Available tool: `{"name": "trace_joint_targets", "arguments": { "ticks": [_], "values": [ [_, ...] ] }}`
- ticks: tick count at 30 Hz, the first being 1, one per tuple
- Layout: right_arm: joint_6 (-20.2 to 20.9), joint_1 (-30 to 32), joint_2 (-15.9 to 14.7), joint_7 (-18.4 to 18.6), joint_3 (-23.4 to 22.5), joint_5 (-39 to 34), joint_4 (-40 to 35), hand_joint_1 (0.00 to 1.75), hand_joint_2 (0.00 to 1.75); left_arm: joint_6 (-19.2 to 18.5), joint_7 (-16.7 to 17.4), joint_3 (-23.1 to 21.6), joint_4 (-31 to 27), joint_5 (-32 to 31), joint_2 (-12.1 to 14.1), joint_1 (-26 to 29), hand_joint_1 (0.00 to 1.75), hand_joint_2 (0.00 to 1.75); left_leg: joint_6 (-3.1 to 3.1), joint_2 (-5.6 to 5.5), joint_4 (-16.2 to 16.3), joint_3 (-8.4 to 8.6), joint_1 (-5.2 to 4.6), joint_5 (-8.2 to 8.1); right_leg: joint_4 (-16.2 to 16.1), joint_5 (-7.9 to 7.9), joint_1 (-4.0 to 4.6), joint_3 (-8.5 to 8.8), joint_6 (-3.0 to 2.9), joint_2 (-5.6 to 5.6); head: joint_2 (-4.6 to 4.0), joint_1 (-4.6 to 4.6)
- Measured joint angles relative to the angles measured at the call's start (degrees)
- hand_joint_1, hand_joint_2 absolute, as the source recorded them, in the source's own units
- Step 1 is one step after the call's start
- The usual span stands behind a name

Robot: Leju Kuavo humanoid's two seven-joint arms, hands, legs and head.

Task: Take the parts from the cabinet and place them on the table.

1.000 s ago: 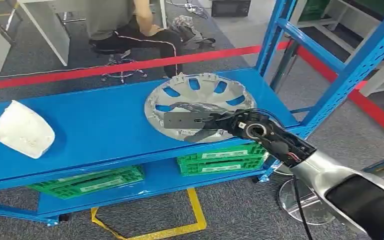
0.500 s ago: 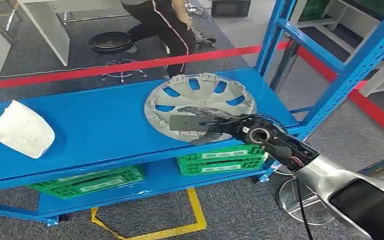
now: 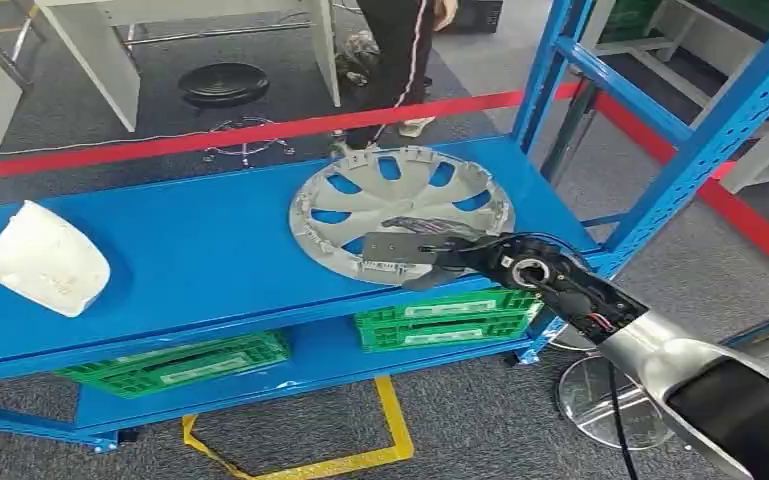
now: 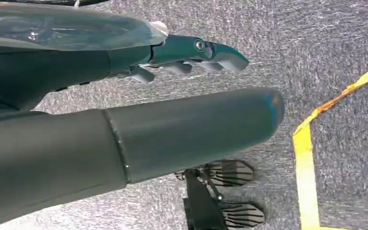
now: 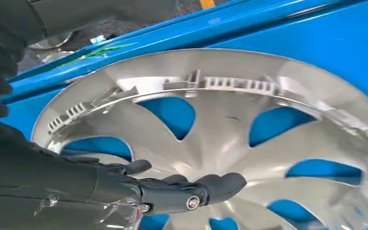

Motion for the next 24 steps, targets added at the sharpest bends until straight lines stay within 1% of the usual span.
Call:
{"name": "trace_joint_targets", "arguments": {
  "ticks": [12,19,24],
  "values": [
    [-0.1,-1.0,0.0,-1.7,-0.1,0.7,5.0,0.00,1.75,0.1,0.0,0.1,0.0,0.4,0.2,0.1,0.00,0.00,0.00,-0.01,0.0,-0.02,0.00,0.00,0.0,0.00,0.01,0.01,0.00,-0.01,0.00,-0.02],
    [-0.1,-2.3,0.2,-3.8,0.5,1.1,7.7,0.00,1.75,0.2,-0.2,0.4,0.0,0.8,0.2,0.5,0.00,0.00,0.00,-0.02,0.0,-0.04,0.00,0.00,0.0,0.00,0.00,0.00,0.00,-0.03,0.00,-0.02],
    [-0.2,-3.3,0.7,-5.9,0.9,2.7,10.4,0.00,1.75,0.2,-0.4,0.8,0.0,0.8,0.3,0.7,0.00,0.00,0.00,-0.03,0.0,-0.04,0.00,0.00,0.0,0.00,0.00,0.00,0.00,-0.03,0.00,-0.04]
  ]
}}
